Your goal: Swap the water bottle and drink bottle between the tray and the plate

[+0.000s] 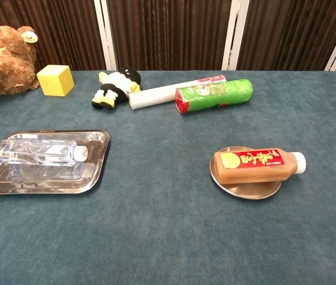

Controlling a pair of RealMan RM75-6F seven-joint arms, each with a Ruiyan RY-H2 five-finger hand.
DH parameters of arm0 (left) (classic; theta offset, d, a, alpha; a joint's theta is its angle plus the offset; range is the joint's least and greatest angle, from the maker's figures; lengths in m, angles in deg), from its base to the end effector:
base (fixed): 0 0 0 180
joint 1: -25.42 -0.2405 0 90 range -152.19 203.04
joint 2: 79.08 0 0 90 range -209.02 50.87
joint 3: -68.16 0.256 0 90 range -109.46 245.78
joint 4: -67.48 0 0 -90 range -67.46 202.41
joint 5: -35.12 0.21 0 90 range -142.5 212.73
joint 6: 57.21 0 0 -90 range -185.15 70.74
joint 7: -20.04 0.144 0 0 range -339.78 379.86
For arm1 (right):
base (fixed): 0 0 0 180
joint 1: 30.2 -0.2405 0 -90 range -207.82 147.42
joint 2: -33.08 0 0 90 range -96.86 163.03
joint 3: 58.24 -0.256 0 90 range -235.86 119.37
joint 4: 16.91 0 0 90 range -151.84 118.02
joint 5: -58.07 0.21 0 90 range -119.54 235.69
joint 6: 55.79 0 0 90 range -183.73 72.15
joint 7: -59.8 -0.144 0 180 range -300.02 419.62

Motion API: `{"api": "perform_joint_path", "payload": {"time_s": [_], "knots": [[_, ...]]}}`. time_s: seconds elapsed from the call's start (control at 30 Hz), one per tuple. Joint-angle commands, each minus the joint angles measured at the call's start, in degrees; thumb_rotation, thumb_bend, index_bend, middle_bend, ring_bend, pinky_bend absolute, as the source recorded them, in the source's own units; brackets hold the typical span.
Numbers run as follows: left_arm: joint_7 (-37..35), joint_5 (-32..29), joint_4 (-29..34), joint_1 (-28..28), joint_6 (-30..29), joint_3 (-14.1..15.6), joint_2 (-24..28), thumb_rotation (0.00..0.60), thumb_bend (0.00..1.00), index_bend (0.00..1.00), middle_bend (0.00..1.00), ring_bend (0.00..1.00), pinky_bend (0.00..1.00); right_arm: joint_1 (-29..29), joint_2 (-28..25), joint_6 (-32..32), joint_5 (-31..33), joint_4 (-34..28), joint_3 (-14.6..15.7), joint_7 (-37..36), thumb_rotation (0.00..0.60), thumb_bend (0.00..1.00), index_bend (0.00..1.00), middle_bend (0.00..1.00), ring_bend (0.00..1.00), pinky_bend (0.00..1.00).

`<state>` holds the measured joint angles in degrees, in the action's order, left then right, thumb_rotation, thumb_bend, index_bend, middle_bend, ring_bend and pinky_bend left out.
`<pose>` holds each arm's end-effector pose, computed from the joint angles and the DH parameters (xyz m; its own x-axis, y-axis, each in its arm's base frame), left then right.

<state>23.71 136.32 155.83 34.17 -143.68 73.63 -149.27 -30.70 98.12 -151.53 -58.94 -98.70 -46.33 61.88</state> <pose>-0.2775 0.1635 0.1016 0.4475 0.0751 0.8911 0.8518 -0.3391 -0.3992 -0.2932 -0.0856 0.1293 0.5342 -0.0956 0.8399 -0.7634 -0.4813 0.4308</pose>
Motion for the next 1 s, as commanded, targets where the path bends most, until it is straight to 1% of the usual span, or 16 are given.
{"api": "perform_joint_path", "payload": {"time_s": [0.03,0.23,0.33,0.4,0.43,0.57,0.73,0.87,1.0], "knots": [[0.0,0.1,0.0,0.0,0.0,0.0,0.0,0.600,0.41,0.00,0.00,0.00,0.00,0.1,-0.2,-0.1,0.0,-0.1,0.1,-0.1,0.600,0.11,0.00,0.00,0.00,0.00],[-1.3,1.2,-0.1,0.5,0.5,0.4,-0.1,0.600,0.41,0.00,0.00,0.00,0.00,0.2,-0.1,-0.3,0.2,0.0,0.0,0.1,0.600,0.11,0.00,0.00,0.00,0.00],[-3.6,2.5,-0.5,1.6,1.5,0.9,-1.4,0.600,0.41,0.00,0.00,0.00,0.00,0.1,0.2,0.2,0.4,0.0,-0.1,0.6,0.600,0.11,0.00,0.00,0.00,0.00],[-4.9,3.1,-0.9,2.9,3.2,0.8,-2.9,0.600,0.41,0.00,0.00,0.00,0.00,0.2,0.4,0.1,0.7,0.0,-0.4,1.0,0.600,0.11,0.00,0.00,0.00,0.00],[-4.9,3.1,-1.1,3.7,4.1,0.5,-3.5,0.600,0.41,0.00,0.00,0.00,0.00,0.3,0.4,0.1,0.9,-0.1,-0.5,1.0,0.600,0.11,0.00,0.00,0.00,0.00],[-2.4,0.8,-1.4,7.3,8.6,-3.0,-6.6,0.600,0.41,0.00,0.00,0.00,0.00,0.5,0.3,-0.6,1.8,-0.3,-1.1,0.9,0.600,0.11,0.00,0.00,0.00,0.00],[-0.4,-2.4,-2.8,11.2,13.2,-6.5,-10.5,0.600,0.41,0.00,0.00,0.00,0.00,0.8,0.2,-1.2,3.0,-0.4,-1.8,0.5,0.600,0.11,0.00,0.00,0.00,0.00],[1.9,-5.4,-4.6,13.6,17.2,-8.1,-12.9,0.600,0.41,0.00,0.00,0.00,0.00,0.6,0.6,-0.6,3.8,-0.6,-2.3,1.2,0.600,0.11,0.00,0.00,0.00,0.00],[3.3,-8.3,-6.9,15.5,20.8,-8.8,-14.6,0.600,0.41,0.00,0.00,0.00,0.00,0.0,1.1,1.4,4.2,-1.0,-2.4,2.0,0.600,0.11,0.00,0.00,0.00,0.00]]}}
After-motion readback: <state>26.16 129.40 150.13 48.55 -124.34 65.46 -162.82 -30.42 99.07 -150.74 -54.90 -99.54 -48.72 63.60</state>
